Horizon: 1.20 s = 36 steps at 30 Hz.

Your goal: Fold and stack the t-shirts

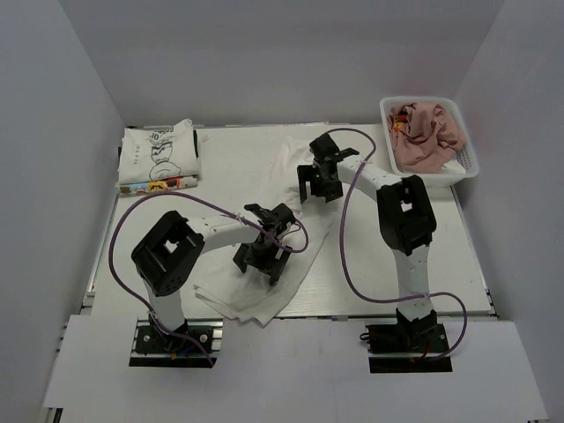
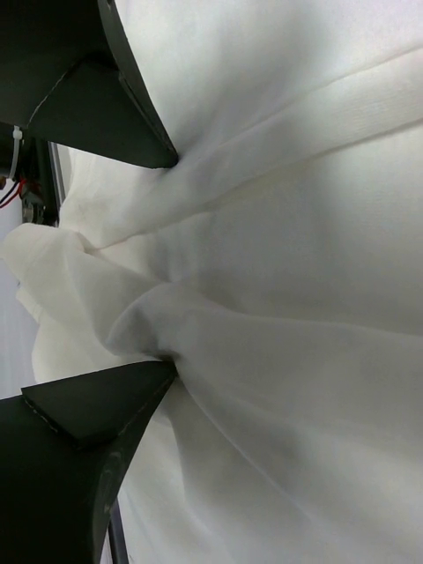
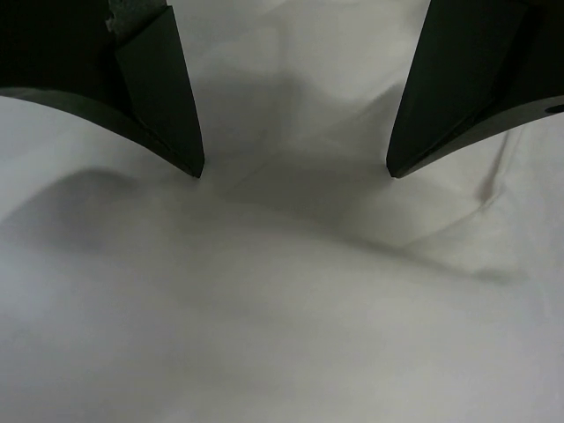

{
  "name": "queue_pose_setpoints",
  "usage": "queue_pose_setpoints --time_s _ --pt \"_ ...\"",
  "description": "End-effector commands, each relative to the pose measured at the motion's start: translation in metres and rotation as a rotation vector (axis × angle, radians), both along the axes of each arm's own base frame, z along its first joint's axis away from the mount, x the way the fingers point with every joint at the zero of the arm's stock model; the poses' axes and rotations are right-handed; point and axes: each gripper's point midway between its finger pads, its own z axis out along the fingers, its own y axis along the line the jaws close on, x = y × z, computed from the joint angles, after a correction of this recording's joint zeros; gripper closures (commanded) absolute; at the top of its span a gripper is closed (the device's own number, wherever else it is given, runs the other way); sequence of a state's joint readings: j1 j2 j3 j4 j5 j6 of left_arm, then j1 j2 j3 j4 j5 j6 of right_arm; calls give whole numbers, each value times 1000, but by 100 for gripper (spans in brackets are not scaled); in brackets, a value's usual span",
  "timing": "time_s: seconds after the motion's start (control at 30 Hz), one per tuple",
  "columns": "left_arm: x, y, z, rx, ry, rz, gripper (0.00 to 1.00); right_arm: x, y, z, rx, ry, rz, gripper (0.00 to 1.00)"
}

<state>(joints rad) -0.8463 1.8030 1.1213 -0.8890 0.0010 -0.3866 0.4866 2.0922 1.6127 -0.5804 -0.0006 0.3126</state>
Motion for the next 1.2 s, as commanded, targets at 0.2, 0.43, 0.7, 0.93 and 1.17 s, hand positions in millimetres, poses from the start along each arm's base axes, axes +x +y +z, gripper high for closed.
queue_pose_setpoints --time_s 0.2,0.43,0.7,0.93,1.17 --pt "30 -92 -7 -297 13 -75 0 63 -8 -33 18 50 -57 10" --pt "61 -158 -3 -427 55 -116 0 142 -8 -56 111 -37 -57 10" --pt "83 -167 29 -449 -18 -49 0 212 -27 10 278 -305 -56 10" --pt "75 -133 112 -549 -263 -32 0 171 -10 137 271 -470 103 10" --pt "50 -44 90 -422 -362 262 0 39 -46 198 262 -543 -22 10"
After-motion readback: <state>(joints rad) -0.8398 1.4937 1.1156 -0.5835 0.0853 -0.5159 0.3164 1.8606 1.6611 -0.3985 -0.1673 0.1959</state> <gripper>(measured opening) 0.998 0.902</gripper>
